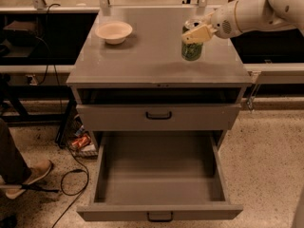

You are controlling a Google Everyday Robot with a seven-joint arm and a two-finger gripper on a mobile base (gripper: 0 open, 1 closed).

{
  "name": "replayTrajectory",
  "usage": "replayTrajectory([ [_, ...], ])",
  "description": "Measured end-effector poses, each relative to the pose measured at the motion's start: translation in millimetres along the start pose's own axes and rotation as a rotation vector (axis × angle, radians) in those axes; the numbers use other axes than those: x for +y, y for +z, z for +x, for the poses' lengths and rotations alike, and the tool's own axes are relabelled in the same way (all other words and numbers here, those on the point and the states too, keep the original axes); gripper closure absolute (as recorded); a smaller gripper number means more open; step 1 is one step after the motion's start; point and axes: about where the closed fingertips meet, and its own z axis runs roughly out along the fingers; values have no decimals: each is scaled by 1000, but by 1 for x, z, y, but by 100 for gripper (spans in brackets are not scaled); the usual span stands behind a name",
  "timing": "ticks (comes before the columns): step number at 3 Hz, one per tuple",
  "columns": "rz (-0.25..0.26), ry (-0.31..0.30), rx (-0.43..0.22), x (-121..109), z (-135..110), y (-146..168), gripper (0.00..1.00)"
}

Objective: Pick green can from middle drawer and place on counter

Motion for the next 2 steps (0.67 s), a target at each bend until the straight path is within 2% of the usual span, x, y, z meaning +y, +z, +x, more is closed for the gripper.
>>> replayTrajectory([
  [2, -3, 122, 77, -13, 8, 30, 100],
])
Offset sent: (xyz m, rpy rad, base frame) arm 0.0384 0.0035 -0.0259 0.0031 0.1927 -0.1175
